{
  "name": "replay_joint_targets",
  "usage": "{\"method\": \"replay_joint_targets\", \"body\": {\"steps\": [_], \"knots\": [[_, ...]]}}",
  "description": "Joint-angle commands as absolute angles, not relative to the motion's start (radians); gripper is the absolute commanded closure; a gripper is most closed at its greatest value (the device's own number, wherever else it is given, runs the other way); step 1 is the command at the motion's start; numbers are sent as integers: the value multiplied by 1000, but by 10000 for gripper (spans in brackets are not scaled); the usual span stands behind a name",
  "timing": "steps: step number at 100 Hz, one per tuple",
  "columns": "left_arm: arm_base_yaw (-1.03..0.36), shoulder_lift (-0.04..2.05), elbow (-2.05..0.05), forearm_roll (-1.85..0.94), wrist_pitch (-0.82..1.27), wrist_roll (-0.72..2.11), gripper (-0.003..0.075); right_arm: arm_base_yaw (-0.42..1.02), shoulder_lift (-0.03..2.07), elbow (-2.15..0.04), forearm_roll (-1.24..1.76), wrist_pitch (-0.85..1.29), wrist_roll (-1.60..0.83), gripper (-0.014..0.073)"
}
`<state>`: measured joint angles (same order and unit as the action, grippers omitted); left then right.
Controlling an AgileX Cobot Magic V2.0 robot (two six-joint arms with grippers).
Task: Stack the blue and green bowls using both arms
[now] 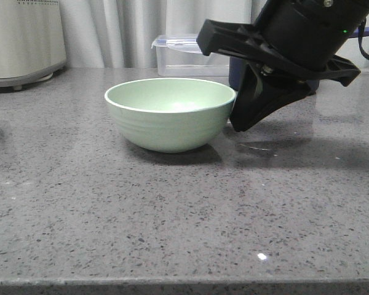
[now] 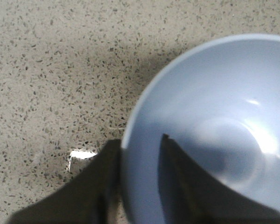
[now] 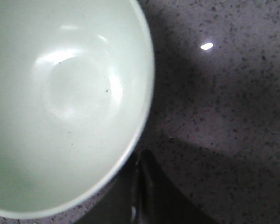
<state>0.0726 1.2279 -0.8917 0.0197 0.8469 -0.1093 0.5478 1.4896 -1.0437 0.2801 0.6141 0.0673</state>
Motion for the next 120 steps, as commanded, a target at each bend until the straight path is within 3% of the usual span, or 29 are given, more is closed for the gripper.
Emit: {"method": "replay_joint_targets", "body": {"steps": [1,4,24,55,120], "knots": [[74,1208,-925,16,807,-120,715,548,1460,-1068,295,574,61,674],[74,1208,-925,16,807,-120,743,548,1460,-1068,295,574,61,674],[74,1208,-941,-17,831,-118,741,548,1460,-1068,295,574,61,674],[39,1209,-1142,-177,932,0,741,548,1460,-1068,295,574,61,674],[-364,1564,-1557,-231,1024,-10,741,548,1460,-1068,295,578,61,674]]}}
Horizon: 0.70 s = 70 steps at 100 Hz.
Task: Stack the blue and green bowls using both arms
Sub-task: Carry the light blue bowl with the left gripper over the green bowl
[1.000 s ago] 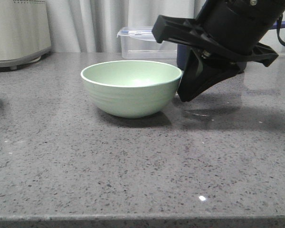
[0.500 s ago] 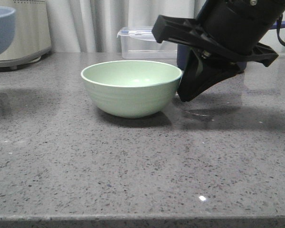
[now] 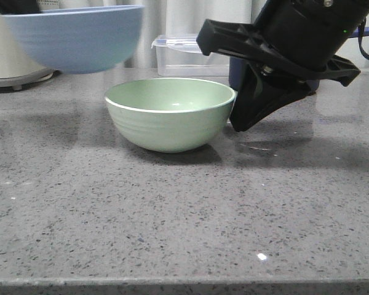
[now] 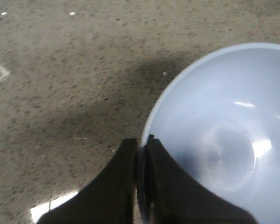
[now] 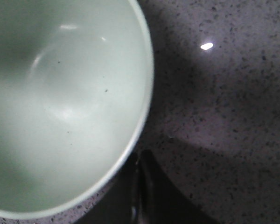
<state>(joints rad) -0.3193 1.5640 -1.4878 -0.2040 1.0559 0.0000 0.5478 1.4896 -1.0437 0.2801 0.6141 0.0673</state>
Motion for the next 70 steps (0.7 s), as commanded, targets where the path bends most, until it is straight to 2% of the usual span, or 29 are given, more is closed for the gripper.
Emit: {"method": "replay_joint_targets", "body": {"steps": [1,36,70], "knots": [[-371,1568,-1559,-231,1024,-10,741,548,1460,-1068,295,578,61,674],[-489,1687,-1658,-231,1040,-10,741,548,1460,-1068,295,578,61,674],[-495,1703,-1660,-233,1062,-10,740,548,1460,-1068,295,578,61,674]]}}
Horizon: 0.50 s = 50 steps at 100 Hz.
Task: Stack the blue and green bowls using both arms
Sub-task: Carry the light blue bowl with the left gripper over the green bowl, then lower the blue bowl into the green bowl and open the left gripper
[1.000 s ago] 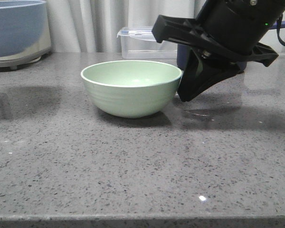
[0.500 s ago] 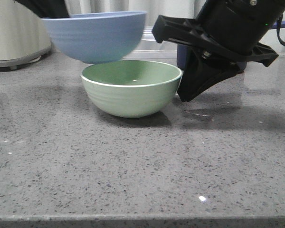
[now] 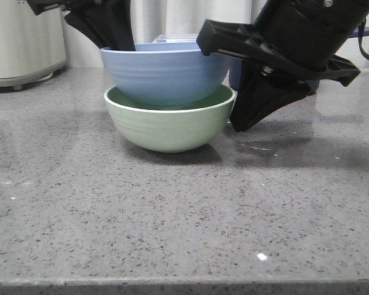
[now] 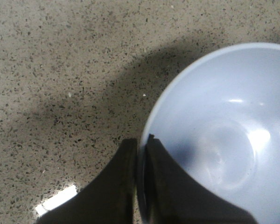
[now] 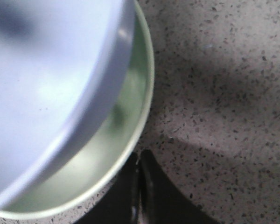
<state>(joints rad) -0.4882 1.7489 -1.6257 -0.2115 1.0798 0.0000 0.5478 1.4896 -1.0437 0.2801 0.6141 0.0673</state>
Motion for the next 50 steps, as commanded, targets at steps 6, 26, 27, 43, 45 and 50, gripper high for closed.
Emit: {"method": "replay_joint_targets", "body": {"steps": [6,26,27,43,45,50], "knots": [[-495,1705,-1660,-233,1077,-10,739,548,1460,-1068,295,578,61,674],[-493,1707,-1660,-237,1094,-10,606,548,1460,-1068,295,578,61,674],[-493,1707,-1660,-237,1094,-10,584,548,1460,-1068,295,578,61,674],[-493,1707,-1660,-242,1101,-10,335,548,1460,-1068,295,578,61,674],[-493,1707,-1660,-242,1101,-10,320,548,1460,-1068,295,578,61,674],[-493,1707,-1660,-242,1103,-10,308,548,1460,-1068,295,577,61,674]]}}
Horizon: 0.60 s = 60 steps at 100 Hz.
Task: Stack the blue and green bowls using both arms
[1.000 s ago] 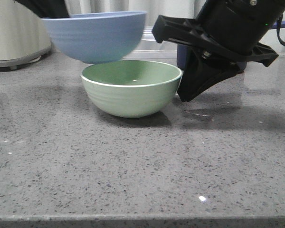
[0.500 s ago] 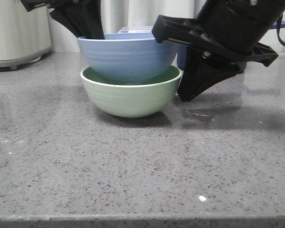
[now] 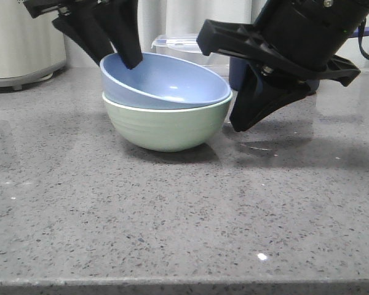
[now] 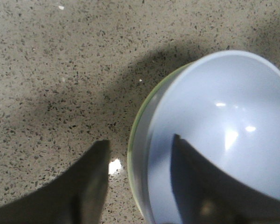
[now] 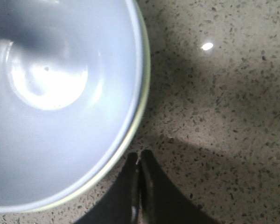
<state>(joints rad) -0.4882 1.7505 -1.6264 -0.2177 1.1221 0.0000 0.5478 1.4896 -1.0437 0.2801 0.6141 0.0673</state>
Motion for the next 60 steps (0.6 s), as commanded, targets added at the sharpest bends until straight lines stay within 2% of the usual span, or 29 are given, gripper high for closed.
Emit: {"method": "replay_joint_targets", "body": {"steps": [1,38,60], "knots": [[-493,1707,-1660,-242,1103,-10,310,548,1460,-1068,295,577,61,674],[-493,1644,-1652,-170,1075,-17,315,532,1447,-1068,295,588,61,674],[-467,1542,-1562,-138,1030,-17,315,448,1376,-1042,280,622,61,674]]}}
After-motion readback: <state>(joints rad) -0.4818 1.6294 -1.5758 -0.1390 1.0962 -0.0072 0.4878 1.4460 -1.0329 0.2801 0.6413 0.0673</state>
